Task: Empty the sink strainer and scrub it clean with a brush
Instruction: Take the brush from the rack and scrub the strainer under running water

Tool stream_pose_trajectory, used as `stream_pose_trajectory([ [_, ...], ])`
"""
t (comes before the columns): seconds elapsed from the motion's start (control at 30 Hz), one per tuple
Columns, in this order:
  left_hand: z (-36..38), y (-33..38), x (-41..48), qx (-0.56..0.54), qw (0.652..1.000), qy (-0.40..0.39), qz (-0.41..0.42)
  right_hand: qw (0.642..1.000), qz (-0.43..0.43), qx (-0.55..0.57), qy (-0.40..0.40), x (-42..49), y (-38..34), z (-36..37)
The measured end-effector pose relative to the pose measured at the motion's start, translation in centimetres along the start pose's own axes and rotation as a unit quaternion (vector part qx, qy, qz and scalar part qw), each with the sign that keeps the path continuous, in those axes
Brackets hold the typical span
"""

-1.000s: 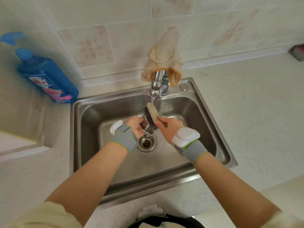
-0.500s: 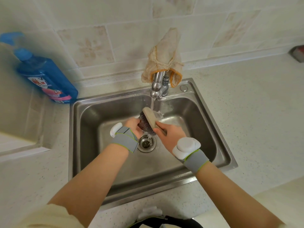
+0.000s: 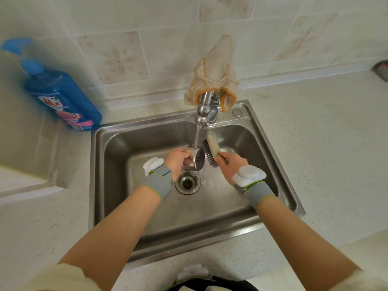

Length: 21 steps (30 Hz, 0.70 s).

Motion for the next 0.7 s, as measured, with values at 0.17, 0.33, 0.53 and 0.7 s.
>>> stream_pose_trajectory([
  [0.17,-1.0,3.4,-1.9,0.567,0.781,0.098,0.243,0.964,0.107,0.245,-0.011,1.1,2.4,2.1],
  [0.33,0.7,2.6,-2.4,0.662,0.668,0.062,0.334,0.886,0.190,0.420,-0.048,1.2,1.7,4.5],
  [0.53,0.4,2.6,-3.8,0.580,0.634,0.142,0.492,0.753,0.241,0.604,-0.097,0.7,0.2,7.2],
  [0.7,-1.5,1.5,-2.6,0.412,0.864,0.089,0.275,0.761,0.256,0.589,-0.095,0.8,0.1,7.5],
])
Point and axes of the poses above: each hand's wrist, its own x-axis towards the middle knuckle, its own z-axis out of the palm, y = z × x, the point moved 7 cm from there along x, towards the middle knuckle, and after that the axes turned 15 degrees about x, right-handed, at the moved point
